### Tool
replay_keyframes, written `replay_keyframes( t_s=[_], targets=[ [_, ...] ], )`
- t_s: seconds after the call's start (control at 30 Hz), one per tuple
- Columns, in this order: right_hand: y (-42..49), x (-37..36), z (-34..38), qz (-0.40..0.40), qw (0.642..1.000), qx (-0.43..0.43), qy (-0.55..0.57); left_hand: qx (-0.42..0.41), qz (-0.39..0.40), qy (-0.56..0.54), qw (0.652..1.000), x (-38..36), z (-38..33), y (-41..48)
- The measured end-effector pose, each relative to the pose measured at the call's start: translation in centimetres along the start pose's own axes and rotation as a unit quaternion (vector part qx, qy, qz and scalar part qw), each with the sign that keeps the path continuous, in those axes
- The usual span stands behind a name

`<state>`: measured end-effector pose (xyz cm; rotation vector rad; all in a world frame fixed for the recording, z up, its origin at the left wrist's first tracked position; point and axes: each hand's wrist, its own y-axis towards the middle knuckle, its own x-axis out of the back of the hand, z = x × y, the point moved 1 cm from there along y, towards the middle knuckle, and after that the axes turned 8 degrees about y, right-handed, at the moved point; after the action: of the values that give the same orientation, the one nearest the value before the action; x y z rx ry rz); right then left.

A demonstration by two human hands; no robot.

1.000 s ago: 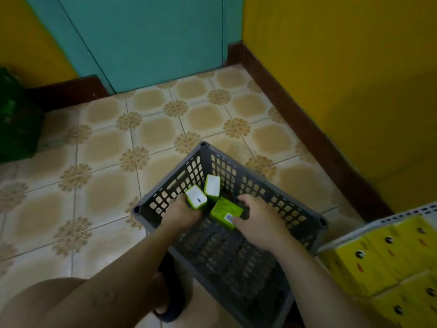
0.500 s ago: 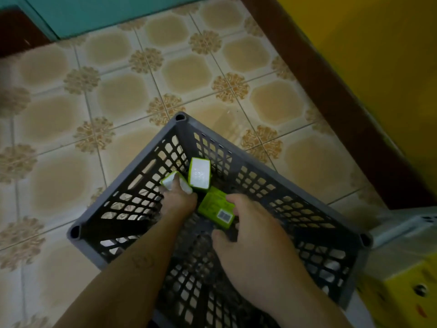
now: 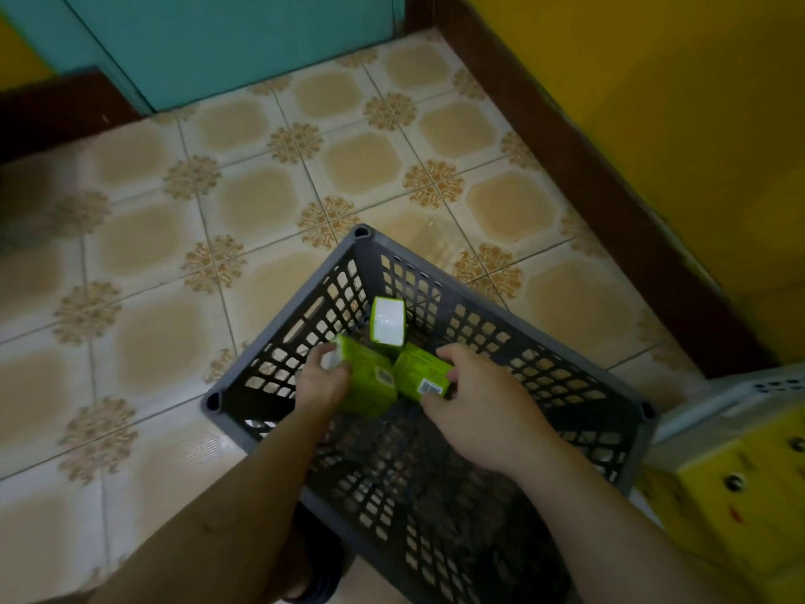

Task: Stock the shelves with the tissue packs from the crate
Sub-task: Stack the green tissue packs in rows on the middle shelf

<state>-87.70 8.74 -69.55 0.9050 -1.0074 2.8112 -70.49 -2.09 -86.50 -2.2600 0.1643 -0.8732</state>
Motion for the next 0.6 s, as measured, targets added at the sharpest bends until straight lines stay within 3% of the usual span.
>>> replay_keyframes(
  t_s=[0.17,0.23,0.3,0.4,0.5,0.6],
  targets=[
    [-3.4,0.8,0.0,-0.017,1.0,-0.002,0.025,-0.071,0.041,-0.178,0.981,3.5,-3.5,-10.4],
    [-6.1,1.9,0.4,-0.046,0.994,-0.006,0.102,-0.138,0.065,-0.197,0.968,4.9,-4.8,-15.2],
    [-9.3,2.9,0.9,-0.063,0.965,-0.031,0.253,-0.241,0.073,-0.172,0.952,6.2,-5.8,-20.2],
    [-14.2,3.8,1.0,-0.028,0.888,-0.067,0.453,-0.368,0.109,-0.107,0.917,7.0,-5.8,-27.4],
    [-18.6,3.9,0.4,0.003,0.854,-0.037,0.519,-0.449,0.139,-0.059,0.881,6.4,-4.7,-33.5],
    [-22.8,3.9,-0.5,-0.053,0.829,-0.002,0.557,-0.522,0.16,-0.06,0.836,6.5,-4.2,-38.2]
  ],
)
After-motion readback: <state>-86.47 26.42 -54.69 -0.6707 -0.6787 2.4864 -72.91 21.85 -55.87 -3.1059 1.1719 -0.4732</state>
